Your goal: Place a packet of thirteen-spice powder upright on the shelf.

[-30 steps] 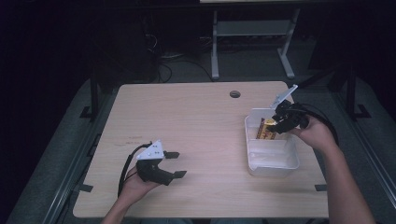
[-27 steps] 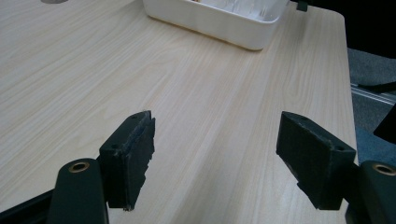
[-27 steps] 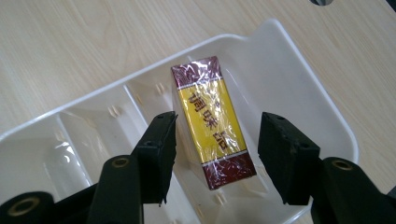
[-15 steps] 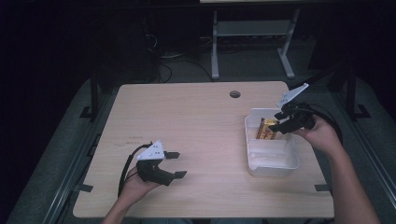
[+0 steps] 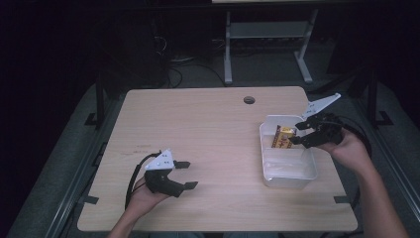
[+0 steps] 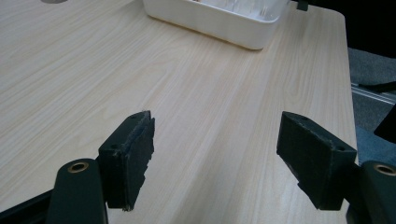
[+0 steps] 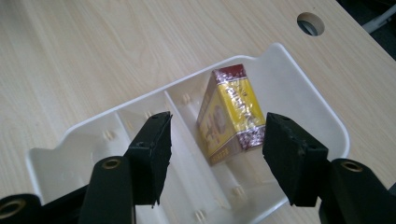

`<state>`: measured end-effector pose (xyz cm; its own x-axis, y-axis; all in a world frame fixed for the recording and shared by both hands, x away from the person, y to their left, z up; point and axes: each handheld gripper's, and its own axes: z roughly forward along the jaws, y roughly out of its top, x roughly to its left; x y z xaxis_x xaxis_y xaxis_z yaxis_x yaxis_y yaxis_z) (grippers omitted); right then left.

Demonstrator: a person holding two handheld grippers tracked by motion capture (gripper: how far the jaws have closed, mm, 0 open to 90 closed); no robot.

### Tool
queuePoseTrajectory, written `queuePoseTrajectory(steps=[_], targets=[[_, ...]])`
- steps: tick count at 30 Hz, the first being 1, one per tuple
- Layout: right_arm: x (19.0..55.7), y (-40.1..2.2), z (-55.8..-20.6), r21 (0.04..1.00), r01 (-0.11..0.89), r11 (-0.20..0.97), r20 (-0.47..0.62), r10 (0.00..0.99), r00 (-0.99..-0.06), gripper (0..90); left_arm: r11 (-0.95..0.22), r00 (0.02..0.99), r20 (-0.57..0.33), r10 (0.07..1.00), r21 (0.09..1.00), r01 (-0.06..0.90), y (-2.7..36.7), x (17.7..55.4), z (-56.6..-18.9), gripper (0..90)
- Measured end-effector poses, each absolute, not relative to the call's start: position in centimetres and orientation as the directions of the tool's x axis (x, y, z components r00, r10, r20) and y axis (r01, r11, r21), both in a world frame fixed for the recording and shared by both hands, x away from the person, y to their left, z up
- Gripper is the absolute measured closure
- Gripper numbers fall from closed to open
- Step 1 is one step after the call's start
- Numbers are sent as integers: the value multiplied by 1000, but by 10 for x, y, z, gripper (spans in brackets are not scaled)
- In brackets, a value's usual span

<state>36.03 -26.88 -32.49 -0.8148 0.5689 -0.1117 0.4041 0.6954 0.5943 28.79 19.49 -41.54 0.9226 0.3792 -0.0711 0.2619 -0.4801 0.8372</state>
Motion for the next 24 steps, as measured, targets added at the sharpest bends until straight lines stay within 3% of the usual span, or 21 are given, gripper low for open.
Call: queuePoseTrajectory(steps=[24], targets=[[287,-253,-335,597,369,713,-131,540,-831,363,-480,923,-73,378,837,263,194,287,-416,260]])
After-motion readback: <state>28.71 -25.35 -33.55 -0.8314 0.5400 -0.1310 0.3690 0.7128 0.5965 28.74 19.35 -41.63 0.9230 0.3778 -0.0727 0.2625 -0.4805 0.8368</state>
